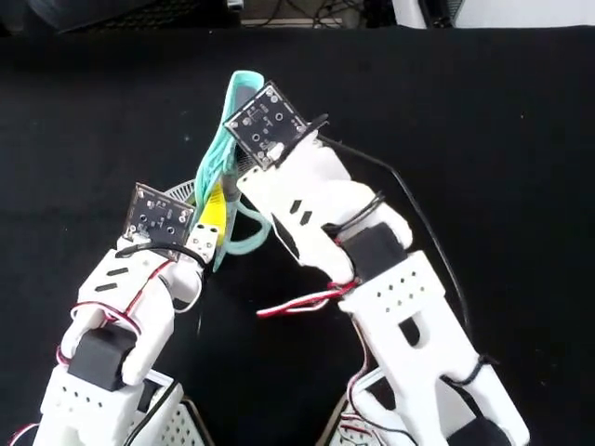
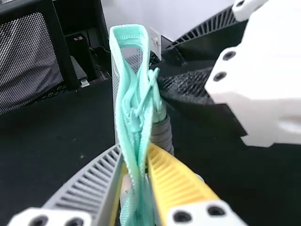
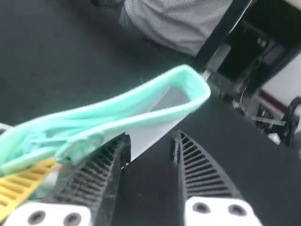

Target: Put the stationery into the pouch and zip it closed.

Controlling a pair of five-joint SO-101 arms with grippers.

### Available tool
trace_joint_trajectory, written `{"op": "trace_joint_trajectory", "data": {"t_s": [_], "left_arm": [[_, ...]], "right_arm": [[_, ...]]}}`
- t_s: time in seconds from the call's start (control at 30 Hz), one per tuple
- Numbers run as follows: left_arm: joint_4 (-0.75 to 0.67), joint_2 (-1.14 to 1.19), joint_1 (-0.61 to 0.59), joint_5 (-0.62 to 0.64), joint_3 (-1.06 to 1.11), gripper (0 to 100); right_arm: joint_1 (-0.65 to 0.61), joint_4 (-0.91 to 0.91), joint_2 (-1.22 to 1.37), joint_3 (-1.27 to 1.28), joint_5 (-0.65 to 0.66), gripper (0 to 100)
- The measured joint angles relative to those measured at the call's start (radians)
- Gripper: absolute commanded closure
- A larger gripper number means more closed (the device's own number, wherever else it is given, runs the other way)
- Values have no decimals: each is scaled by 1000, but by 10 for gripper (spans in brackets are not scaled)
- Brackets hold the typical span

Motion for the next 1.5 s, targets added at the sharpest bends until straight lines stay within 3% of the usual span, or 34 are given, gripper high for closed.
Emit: {"op": "trace_joint_trajectory", "data": {"t_s": [0.4,0.57,1.03,1.17,1.5], "left_arm": [[0,0,2,0,0,970],[0,0,3,0,0,970],[0,0,-41,14,-5,970],[0,0,-40,12,-5,970],[0,0,-40,12,-5,970]], "right_arm": [[-20,190,-163,-75,-9,828],[-121,196,-166,-74,-8,743],[-118,126,12,-74,23,829],[-77,101,12,-74,21,871],[-72,92,-97,-25,23,871]]}}
